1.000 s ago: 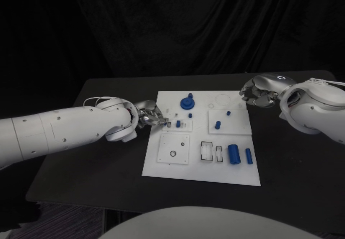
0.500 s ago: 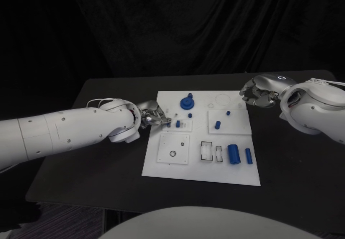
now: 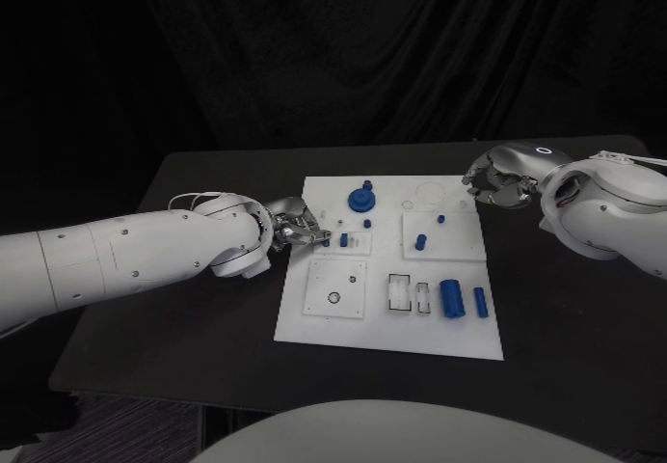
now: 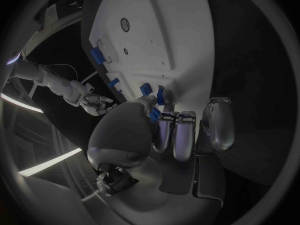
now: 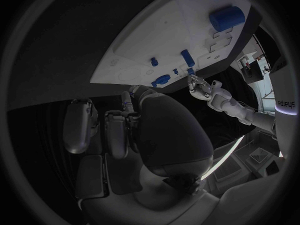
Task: Assemble the parts on the task board
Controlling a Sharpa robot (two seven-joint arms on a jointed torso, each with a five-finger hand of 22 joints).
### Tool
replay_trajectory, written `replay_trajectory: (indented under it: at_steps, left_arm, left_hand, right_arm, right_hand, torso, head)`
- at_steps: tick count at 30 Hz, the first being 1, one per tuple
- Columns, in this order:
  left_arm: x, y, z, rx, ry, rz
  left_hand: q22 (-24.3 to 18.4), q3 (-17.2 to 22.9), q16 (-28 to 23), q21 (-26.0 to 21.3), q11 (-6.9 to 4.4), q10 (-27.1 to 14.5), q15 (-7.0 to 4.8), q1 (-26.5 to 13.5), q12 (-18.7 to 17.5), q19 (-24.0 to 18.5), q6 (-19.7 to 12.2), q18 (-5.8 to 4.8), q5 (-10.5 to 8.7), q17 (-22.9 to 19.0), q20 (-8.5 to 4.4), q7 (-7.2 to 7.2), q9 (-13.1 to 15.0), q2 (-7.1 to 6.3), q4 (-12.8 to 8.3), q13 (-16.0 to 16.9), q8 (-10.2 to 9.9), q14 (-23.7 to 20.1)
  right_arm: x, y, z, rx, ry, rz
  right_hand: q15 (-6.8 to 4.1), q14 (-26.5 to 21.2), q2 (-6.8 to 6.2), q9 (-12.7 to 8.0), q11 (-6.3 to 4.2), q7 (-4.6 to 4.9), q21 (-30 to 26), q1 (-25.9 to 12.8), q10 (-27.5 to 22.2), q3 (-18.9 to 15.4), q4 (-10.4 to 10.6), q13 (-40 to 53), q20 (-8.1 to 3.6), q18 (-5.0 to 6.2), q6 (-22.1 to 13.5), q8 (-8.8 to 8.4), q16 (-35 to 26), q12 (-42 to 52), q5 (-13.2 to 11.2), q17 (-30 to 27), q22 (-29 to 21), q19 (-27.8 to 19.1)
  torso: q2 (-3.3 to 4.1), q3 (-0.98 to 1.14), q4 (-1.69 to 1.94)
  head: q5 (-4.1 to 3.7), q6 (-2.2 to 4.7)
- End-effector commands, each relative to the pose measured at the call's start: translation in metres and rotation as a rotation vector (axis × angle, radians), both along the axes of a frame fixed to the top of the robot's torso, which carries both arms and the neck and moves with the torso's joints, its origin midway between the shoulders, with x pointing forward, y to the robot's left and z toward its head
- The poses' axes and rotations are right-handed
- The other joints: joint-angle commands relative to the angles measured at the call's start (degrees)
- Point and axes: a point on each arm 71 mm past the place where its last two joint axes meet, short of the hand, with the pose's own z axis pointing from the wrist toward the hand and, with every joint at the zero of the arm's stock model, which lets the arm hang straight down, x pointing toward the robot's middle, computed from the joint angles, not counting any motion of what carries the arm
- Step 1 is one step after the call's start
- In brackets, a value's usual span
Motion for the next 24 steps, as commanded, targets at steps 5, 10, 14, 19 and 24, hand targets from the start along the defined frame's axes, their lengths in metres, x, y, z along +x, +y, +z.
replay_trajectory:
  at_steps: [5, 10, 14, 19, 24]
  left_arm:
    - [-0.0021, -0.0008, -0.0041, 0.003, 0.026, -0.003]
    - [-0.0024, -0.0006, -0.0048, 0.002, 0.027, -0.003]
    - [-0.0026, -0.0004, -0.0054, 0.001, 0.027, -0.004]
    - [-0.0033, -0.0004, -0.0066, 0.0, 0.03, -0.008]
    - [-0.0039, -0.0005, -0.0079, -0.002, 0.032, -0.012]
  left_hand:
    - [6.99, -0.01, 0.15, -0.39, 0.1, 3.08, 0.02, -1.37, -0.3, -0.42, -0.14, 0.59, -1.74, 15.08, -0.03, 0.61, 0.18, 0.21, 0.19, 13.38, -0.41, 6.05]
    - [7.07, -0.64, 0.15, -0.56, 0.29, 2.93, 0.18, -2.9, -0.42, -0.47, -0.24, 0.61, -3.94, 15.08, 0.13, 0.81, 0.03, 0.33, 0.31, 13.3, -0.68, 6.05]
    - [7.15, -1.39, 0.15, -0.67, 0.42, 2.83, 0.31, -4.4, -0.5, -0.49, -0.2, 0.62, -5.35, 15.08, 0.25, 0.96, -0.12, 0.47, 0.39, 13.25, -0.88, 6.05]
    - [7.22, -2.33, 0.15, -0.77, 0.53, 2.76, 0.4, -5.92, -0.55, -0.49, -0.12, 0.63, -5.93, 15.08, 0.35, 1.06, -0.25, 0.63, 0.44, 13.21, -1.03, 6.05]
    - [7.22, -2.34, 0.15, -0.77, 0.53, 2.72, 0.41, -5.93, -0.59, -0.5, -0.12, 0.64, -5.94, 15.08, 0.35, 1.06, -0.25, 0.63, 0.43, 13.19, -1.03, 6.05]
  right_arm:
    - [-0.0001, -0.0007, -0.0012, -0.004, 0.005, -0.012]
    - [-0.0001, -0.0006, -0.0013, -0.005, 0.006, -0.012]
    - [0.0, -0.0004, -0.0014, -0.006, 0.007, -0.011]
    - [0.0001, 0.0, -0.0016, -0.006, 0.008, -0.011]
    - [0.0002, 0.0004, -0.0018, -0.007, 0.009, -0.01]
  right_hand:
    - [0.22, 5.0, 0.06, -0.14, 0.22, -0.12, -0.43, 0.06, 3.32, 0.41, -0.01, 12.16, -0.09, 0.61, -0.09, 0.15, -0.36, -0.18, 0.19, 12.94, 10.04, -0.34]
    - [0.22, 5.0, 0.06, -0.14, 0.22, -0.12, -0.43, 0.06, 3.32, 0.41, -0.01, 12.16, -0.09, 0.61, -0.09, 0.15, -0.36, -0.18, 0.19, 12.94, 10.04, -0.34]
    - [0.22, 5.0, 0.06, -0.14, 0.22, -0.12, -0.43, 0.06, 3.32, 0.41, -0.01, 12.16, -0.09, 0.61, -0.09, 0.15, -0.36, -0.18, 0.19, 12.94, 10.04, -0.34]
    - [0.22, 5.0, 0.06, -0.14, 0.22, -0.12, -0.43, 0.06, 3.32, 0.41, -0.01, 12.16, -0.09, 0.61, -0.09, 0.15, -0.36, -0.18, 0.19, 12.94, 10.04, -0.34]
    - [0.22, 5.0, 0.06, -0.14, 0.22, -0.12, -0.43, 0.06, 3.32, 0.41, -0.01, 12.16, -0.09, 0.61, -0.09, 0.15, -0.36, -0.18, 0.19, 12.94, 10.04, -0.34]
  torso:
    - [0.01, -0.04, -0.02]
    - [-0.02, 0.01, 0.01]
    - [-0.02, 0.01, 0.0]
    - [0.01, 0.02, 0.01]
    - [0.01, 0.01, 0.03]
  head:
    - [0.05, 0.0]
    - [0.05, 0.0]
    - [0.12, 0.0]
    - [0.13, 0.0]
    - [0.16, 0.0]
